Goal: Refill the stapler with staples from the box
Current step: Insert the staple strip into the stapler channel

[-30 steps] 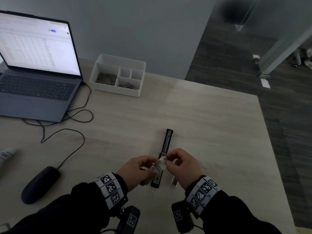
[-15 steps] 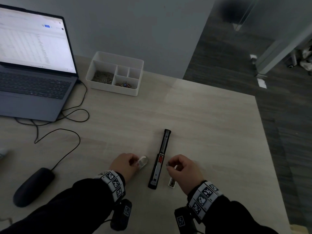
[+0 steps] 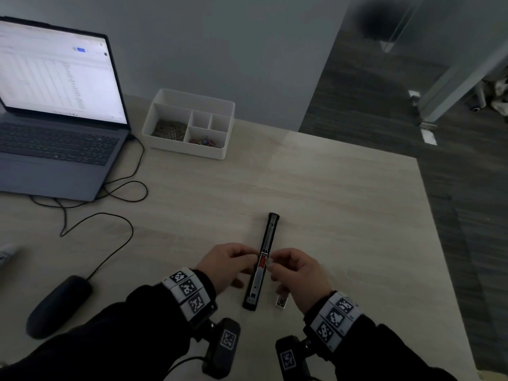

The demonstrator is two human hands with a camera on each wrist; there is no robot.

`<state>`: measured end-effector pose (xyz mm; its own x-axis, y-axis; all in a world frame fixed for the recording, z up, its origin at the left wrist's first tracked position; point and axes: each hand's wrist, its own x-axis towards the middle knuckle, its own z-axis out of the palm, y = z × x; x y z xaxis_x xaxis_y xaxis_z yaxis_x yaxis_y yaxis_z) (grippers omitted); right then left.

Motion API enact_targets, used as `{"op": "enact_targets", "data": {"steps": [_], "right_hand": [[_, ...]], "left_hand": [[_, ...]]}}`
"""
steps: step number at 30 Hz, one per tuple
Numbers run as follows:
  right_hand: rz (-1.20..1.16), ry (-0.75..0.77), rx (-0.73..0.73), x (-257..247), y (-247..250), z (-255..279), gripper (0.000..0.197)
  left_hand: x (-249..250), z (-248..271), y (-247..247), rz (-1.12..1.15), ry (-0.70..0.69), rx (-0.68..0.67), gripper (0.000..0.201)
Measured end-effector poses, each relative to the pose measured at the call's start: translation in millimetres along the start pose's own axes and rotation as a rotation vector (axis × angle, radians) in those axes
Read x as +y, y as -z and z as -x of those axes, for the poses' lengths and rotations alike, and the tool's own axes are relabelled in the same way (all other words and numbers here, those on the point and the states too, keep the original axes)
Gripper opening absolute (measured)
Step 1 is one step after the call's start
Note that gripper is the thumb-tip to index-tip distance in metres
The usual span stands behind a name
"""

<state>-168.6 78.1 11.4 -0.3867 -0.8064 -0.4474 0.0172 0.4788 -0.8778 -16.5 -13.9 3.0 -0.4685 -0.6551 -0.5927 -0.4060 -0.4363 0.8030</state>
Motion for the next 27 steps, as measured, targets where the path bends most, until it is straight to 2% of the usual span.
{"op": "enact_targets", "data": {"steps": [4,9,11,16,21,27], "right_hand": [[-0.001,0.031,-0.033,-11,-4,1,0.02],[0.178,0.175,-0.038,-8,2,5,0.023],[0.26,0.258,-0.08,-9,5,5,0.022],[0.398,0.428,-0.147,-8,8,3,0.035],[0.355,0.368,-0.191,1,6,3,0.034],[0.388,0.4,-0.151,2,3,1,0.023]], "left_hand": [[5,6,-11,0.219,0.068,-0.151,0.02],[-1,12,-13,0.424,0.148,-0.181,0.017],[-4,13,-12,0.459,0.167,-0.197,0.02],[-5,14,-10,0.45,0.177,-0.229,0.025],[-11,14,-8,0.453,0.179,-0.23,0.024],[-12,13,-9,0.469,0.181,-0.212,0.015]]}}
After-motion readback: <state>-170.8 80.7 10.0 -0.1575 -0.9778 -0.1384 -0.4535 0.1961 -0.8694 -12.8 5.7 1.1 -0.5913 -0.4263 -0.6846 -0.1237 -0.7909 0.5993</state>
